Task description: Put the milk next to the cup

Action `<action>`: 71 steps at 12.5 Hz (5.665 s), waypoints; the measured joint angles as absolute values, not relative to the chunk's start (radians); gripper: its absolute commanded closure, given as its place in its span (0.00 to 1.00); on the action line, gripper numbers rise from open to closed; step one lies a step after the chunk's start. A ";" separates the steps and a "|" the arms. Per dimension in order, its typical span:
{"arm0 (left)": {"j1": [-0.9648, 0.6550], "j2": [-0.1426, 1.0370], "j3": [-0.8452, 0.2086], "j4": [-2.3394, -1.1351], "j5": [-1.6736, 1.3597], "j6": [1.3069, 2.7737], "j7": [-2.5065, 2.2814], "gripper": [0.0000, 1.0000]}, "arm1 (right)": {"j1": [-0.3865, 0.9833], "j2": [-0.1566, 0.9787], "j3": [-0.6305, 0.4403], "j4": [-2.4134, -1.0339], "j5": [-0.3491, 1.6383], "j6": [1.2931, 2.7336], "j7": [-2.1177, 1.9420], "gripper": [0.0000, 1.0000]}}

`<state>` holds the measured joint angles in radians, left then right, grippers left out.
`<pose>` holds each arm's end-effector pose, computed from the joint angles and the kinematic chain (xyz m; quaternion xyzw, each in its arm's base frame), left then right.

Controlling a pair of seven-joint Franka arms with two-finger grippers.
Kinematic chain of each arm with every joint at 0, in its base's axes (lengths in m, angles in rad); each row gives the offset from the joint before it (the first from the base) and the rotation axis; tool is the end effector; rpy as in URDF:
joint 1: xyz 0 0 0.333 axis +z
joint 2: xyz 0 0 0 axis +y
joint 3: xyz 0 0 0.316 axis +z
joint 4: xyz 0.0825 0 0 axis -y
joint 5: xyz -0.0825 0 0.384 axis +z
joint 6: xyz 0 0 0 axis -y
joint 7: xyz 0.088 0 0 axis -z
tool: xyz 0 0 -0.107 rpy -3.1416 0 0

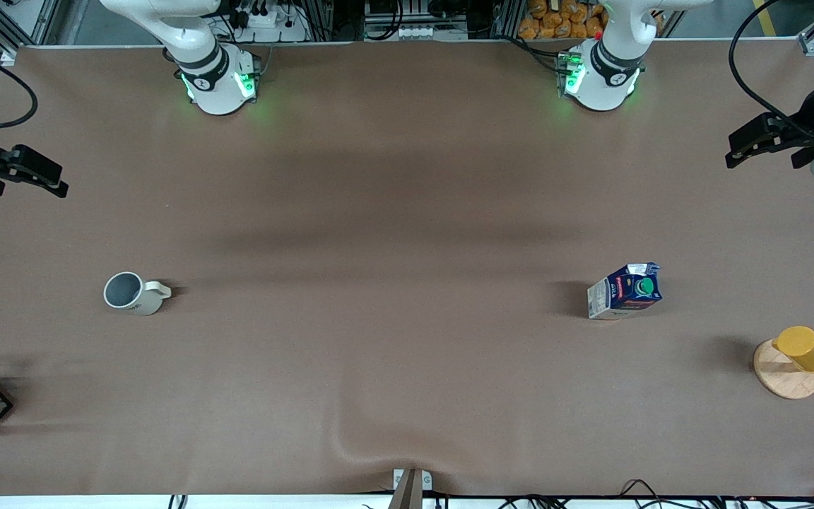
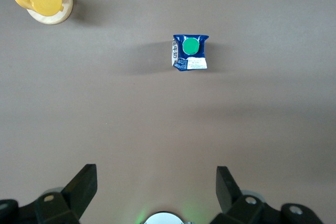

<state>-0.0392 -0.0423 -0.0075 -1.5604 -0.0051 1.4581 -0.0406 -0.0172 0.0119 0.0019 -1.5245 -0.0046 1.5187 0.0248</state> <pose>0.5290 -0.0254 0.6427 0.9995 -0.0033 -0.0301 0.0011 0.5532 -0.0090 0.6351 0.9998 -0.0201 -0.0088 0.0023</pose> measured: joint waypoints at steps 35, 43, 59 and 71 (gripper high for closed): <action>-0.048 0.369 -0.028 -1.645 -0.017 1.944 -0.226 0.00 | -0.217 0.593 -0.011 -1.590 -0.008 1.933 0.008 0.00; -0.061 0.401 -0.039 -1.721 -0.037 1.972 -0.230 0.00 | -0.223 0.611 -0.013 -1.659 -0.008 1.978 0.008 1.00; -0.066 0.414 -0.041 -1.718 -0.037 1.978 -0.231 0.49 | -0.207 0.580 0.087 -1.558 0.057 2.008 0.047 1.00; -0.076 0.381 -0.041 -1.688 -0.021 1.961 -0.229 0.57 | 0.260 0.644 0.105 -1.387 0.152 2.025 0.932 1.00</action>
<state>-0.0760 0.3815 -0.0412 -1.6882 -0.0211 1.9614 -0.2288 0.2596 0.6440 0.1052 -1.3875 0.1522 2.0254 0.9316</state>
